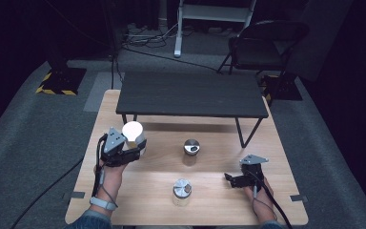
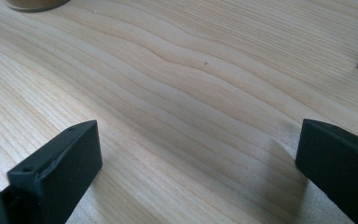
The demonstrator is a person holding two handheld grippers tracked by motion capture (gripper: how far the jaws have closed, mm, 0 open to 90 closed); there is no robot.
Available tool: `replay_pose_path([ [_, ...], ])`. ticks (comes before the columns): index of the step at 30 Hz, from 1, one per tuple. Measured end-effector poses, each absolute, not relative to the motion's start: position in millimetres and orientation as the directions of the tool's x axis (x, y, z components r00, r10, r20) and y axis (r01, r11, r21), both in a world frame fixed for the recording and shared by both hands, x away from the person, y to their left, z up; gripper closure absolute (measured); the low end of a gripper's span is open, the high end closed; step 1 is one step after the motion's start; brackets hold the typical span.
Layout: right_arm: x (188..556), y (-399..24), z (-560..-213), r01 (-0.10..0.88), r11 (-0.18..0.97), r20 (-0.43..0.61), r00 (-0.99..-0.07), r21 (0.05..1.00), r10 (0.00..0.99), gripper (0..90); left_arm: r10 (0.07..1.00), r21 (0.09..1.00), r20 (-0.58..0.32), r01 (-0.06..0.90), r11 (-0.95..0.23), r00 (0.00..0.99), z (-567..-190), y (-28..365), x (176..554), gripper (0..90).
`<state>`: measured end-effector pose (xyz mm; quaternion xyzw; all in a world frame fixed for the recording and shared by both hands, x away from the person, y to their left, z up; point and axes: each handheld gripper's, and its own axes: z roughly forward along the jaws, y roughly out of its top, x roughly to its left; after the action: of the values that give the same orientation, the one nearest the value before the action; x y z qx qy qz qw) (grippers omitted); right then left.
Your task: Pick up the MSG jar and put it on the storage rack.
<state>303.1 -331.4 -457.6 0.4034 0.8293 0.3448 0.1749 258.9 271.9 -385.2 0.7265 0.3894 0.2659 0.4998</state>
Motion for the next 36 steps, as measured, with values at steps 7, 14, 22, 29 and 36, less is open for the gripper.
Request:
replay_pose_path([
  [7, 303, -331, -458, 0.549, 0.437, -0.012, -0.613, 0.713, 0.79, 0.2, 0.815, 0.942, 0.013, 0.266, -0.204, 0.58, -352, 267, 266, 30.5],
  [14, 303, -331, -458, 0.548, 0.437, -0.012, -0.613, 0.713, 0.79, 0.2, 0.798, 0.945, 0.029, 0.243, -0.218, 0.602, -312, 264, 274, 30.5],
  [22, 303, -331, -458, 0.549, 0.437, -0.012, -0.613, 0.713, 0.79, 0.2, 0.795, 0.952, 0.033, 0.223, -0.209, 0.606, -279, 258, 289, 30.5],
  [29, 303, -331, -458, 0.549, 0.436, -0.011, -0.613, 0.713, 0.79, 0.2, 0.81, 0.957, 0.03, 0.216, -0.192, 0.585, -266, 253, 308, 30.5],
  [36, 303, -331, -458, 0.549, 0.437, -0.012, -0.613, 0.713, 0.79, 0.2, 0.834, 0.957, 0.024, 0.23, -0.179, 0.551, -265, 249, 328, 30.5],
])
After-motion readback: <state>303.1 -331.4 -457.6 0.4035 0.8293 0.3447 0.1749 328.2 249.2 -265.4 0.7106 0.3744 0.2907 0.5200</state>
